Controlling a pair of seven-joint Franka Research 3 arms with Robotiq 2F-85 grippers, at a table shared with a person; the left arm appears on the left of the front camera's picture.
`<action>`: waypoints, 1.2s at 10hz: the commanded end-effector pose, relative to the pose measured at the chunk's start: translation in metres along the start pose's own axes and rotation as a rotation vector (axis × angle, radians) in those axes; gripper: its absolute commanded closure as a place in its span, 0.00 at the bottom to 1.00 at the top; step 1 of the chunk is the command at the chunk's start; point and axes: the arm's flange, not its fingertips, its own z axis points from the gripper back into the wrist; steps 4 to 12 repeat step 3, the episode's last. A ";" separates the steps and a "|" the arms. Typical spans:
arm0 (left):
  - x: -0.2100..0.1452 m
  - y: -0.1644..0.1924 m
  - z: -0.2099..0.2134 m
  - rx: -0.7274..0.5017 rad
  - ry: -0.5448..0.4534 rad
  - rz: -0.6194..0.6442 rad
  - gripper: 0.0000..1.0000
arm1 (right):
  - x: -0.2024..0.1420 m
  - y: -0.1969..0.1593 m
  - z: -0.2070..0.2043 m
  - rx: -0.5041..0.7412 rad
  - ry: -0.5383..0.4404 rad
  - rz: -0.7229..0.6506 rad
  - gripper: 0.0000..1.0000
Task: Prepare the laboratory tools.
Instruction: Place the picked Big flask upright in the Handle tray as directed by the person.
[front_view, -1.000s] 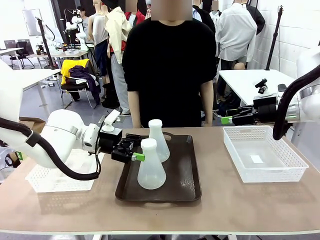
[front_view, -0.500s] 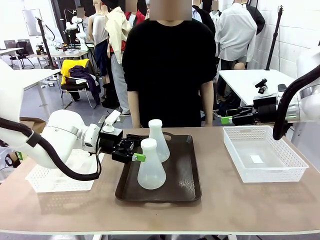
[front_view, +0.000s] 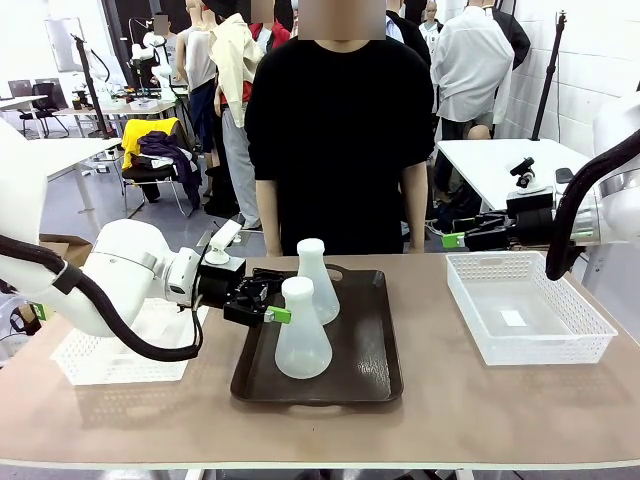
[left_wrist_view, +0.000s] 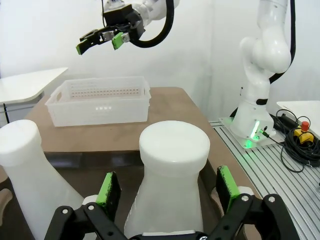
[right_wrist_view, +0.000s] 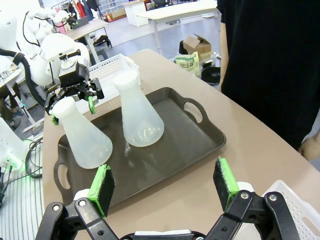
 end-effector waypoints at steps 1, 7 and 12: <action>0.001 0.001 -0.002 -0.002 0.000 -0.010 0.00 | 0.000 0.000 0.000 -0.001 0.000 0.000 0.00; 0.001 0.001 -0.002 -0.002 0.000 -0.010 0.00 | 0.000 0.000 0.000 -0.001 0.000 0.000 0.00; 0.001 0.001 -0.002 -0.002 0.000 -0.010 0.00 | 0.000 0.000 0.000 -0.001 0.000 0.000 0.00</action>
